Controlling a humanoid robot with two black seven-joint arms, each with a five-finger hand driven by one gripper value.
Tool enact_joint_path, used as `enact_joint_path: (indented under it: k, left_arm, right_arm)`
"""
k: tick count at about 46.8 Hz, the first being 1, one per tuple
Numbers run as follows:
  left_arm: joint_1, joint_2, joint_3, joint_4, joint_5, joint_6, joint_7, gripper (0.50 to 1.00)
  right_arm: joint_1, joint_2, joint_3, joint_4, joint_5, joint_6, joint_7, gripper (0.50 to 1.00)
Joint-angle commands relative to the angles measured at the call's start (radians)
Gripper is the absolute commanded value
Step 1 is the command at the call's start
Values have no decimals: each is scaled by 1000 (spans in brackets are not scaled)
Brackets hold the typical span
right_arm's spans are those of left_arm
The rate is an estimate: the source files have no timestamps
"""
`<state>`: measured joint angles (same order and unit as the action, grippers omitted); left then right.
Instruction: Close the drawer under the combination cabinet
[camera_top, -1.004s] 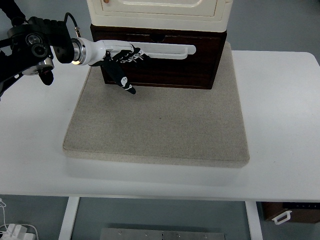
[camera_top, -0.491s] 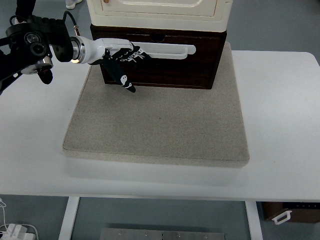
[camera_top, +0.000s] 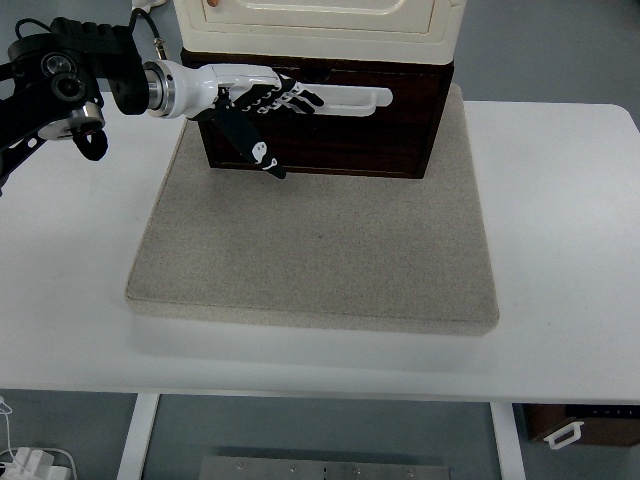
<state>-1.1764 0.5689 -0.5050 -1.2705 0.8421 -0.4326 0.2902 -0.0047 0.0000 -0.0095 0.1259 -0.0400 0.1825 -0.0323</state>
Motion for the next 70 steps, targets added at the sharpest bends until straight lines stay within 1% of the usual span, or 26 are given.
enact_joint_path:
  k: [1,6,13,19,28,39,45,51,56,63,68,70]
  left_arm:
    - [1,-7,-42,-13,-1,-44,-3,1000]
    - [4,-37,-121,-15,-26,-113,-25,1000]
    - [3,-52,-259,-12,-113,-175,-69,1000]
    - [3,-47,-381,-1,-190,-178,-72,1000]
    - [3,-50,-578,54,-271,-178,-80,1000]
    - [-11,-49,-728,164,-356,-178,-151,1000]
    - [-37,-49,-787,264,-400,-178,-189,1000]
    - [-84,-44,-803,393,-463,-178,-230,1000]
    - [-133,-40,-803,517,-497,-178,-241,1000]
    - [-216,-38,-802,739,-503,-178,-243,1000]
    - [-250,-40,-788,879,-506,-178,-250,1000]
    - [-250,-41,-785,914,-511,-153,-253,1000]
  right_arm:
    - [0,0,0,0,0,0,0,952]
    - [0,0,-1,0,0,0,0,952]
    - [0,0,-1,0,0,0,0,952]
    - [0,0,-1,0,0,0,0,952]
    - [0,0,0,0,0,0,0,952]
    - [0,0,-1,0,0,0,0,952]
    - [0,0,0,0,0,0,0,952]
    - [0,0,0,1,0,0,0,952]
    - [0,0,0,0,0,0,0,952]
    - [0,0,0,0,0,0,0,952]
    - [0,0,2,0,0,0,0,952]
    - [0,0,2,0,0,0,0,952]
